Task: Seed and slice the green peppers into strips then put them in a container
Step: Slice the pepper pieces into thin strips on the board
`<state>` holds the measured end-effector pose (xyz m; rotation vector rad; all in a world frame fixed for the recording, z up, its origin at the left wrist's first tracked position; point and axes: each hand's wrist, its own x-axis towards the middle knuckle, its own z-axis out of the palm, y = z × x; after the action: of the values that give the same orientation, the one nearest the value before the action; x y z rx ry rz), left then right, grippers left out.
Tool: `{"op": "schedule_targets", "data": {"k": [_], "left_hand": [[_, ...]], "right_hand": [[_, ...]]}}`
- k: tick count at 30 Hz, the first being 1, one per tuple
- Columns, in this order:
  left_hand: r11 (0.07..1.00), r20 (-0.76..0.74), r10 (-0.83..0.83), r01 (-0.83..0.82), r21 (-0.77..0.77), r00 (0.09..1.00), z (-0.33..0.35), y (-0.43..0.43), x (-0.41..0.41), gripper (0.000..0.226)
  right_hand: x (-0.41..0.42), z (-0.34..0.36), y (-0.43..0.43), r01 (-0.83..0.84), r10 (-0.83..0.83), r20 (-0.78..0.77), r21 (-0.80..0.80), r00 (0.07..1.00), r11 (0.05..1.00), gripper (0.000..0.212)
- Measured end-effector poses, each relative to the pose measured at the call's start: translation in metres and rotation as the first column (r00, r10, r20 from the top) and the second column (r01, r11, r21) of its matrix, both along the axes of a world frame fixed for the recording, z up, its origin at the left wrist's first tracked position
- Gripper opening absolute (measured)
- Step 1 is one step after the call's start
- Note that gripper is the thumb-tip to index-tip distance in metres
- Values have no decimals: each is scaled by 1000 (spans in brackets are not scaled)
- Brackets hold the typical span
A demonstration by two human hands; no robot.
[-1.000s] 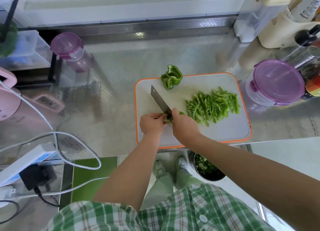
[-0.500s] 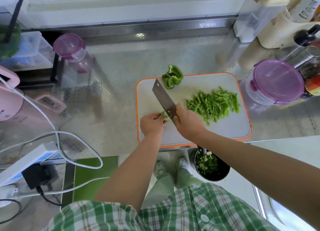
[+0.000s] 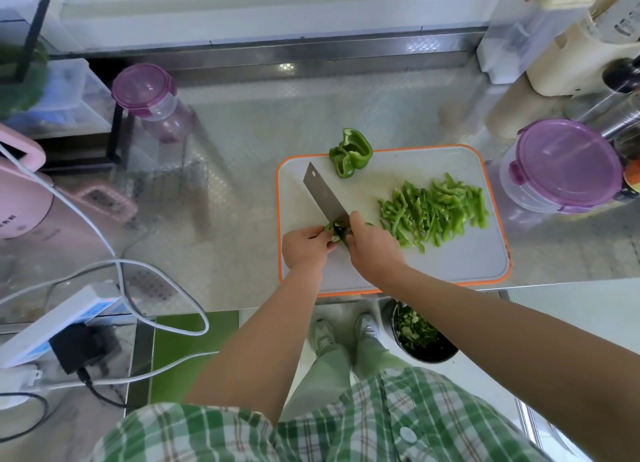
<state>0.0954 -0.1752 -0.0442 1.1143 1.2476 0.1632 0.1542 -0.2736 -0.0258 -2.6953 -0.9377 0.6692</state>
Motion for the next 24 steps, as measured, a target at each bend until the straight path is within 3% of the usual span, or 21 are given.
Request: {"op": "schedule_targets", "data": {"k": [4, 7, 10, 14, 20, 22, 24], "left_hand": [[998, 32, 57, -56, -29, 998, 3, -1, 0, 19], [995, 21, 93, -92, -47, 995, 4, -2, 1, 15], [996, 7, 86, -85, -28, 996, 4, -2, 1, 4], [997, -3, 79, -79, -11, 997, 5, -2, 1, 18], [997, -21, 80, -80, -4, 997, 2, 1, 2, 18], [998, -25, 70, -70, -2, 997, 0, 2, 1, 23], [998, -14, 66, -66, -9, 998, 0, 2, 0, 14]], "right_hand": [[7, 4, -3, 68, -66, -23, 133, 998, 989, 15], [11, 13, -7, 20, -12, -46, 184, 999, 983, 12], [7, 17, -8, -28, 39, -69, 147, 997, 989, 17], [-1, 17, -4, -50, 54, -37, 80, 998, 996, 17], [-7, 8, 11, -63, 65, 38, -57, 997, 996, 18], [-7, 5, 14, -57, 60, 41, -71, 997, 996, 20], [-6, 2, 14, -38, 40, 36, -44, 999, 998, 16]]}}
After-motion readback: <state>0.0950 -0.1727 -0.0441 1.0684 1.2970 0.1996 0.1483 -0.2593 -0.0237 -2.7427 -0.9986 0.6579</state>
